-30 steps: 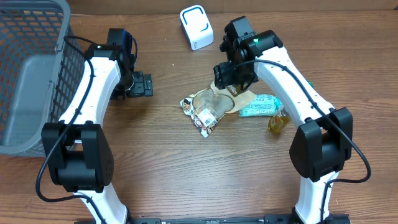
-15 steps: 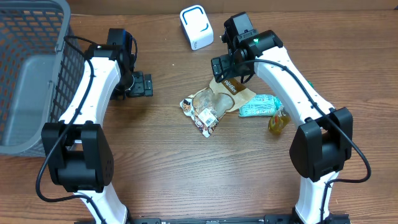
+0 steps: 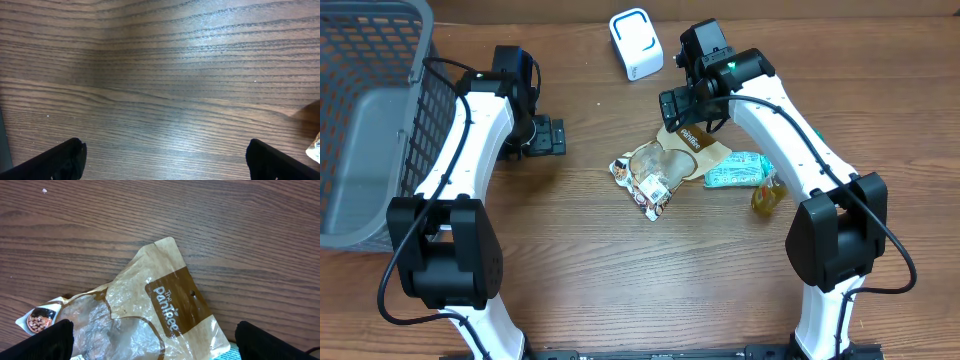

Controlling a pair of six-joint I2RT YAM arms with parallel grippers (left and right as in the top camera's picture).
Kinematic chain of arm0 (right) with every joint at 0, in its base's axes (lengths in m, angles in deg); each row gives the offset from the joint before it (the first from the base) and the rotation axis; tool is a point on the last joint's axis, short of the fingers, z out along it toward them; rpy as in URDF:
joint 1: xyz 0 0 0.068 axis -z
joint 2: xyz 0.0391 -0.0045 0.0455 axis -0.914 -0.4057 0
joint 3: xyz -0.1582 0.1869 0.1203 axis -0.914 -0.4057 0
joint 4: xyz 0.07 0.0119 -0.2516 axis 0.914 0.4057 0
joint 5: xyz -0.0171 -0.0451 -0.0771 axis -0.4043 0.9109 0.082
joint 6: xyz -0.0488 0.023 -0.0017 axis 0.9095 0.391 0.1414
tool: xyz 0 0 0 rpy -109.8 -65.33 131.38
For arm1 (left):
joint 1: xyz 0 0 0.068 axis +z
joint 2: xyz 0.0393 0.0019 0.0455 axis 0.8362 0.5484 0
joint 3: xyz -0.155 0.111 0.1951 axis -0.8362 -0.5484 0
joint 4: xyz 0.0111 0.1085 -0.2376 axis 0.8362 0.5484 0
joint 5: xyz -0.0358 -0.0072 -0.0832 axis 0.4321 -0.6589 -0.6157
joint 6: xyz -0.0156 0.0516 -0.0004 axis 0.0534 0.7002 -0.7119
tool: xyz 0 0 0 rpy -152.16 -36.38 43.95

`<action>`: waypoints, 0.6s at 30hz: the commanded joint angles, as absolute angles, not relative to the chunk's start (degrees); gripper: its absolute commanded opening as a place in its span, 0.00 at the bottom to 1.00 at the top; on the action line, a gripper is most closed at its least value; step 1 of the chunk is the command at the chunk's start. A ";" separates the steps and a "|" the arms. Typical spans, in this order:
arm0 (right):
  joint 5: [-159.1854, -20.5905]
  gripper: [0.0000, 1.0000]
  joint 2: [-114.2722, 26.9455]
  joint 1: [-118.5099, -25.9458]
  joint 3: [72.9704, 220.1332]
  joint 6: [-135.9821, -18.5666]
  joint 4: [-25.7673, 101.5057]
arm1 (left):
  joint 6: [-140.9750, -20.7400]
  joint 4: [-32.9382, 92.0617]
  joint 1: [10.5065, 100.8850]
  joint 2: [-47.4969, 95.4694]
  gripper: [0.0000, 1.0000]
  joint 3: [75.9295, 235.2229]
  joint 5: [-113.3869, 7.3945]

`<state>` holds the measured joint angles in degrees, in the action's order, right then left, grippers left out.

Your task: Scan the item barcode

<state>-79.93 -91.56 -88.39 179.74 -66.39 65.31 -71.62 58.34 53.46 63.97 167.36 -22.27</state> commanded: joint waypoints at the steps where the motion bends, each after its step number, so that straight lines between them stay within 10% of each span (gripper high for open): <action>1: -79.34 1.00 -91.65 -88.48 179.44 -66.59 65.05 | -71.38 58.27 53.35 64.19 1.00 167.68 -21.81; 18: -79.34 1.00 -91.65 -88.48 179.44 -66.59 65.05 | -71.38 57.62 53.35 64.19 1.00 167.68 -16.82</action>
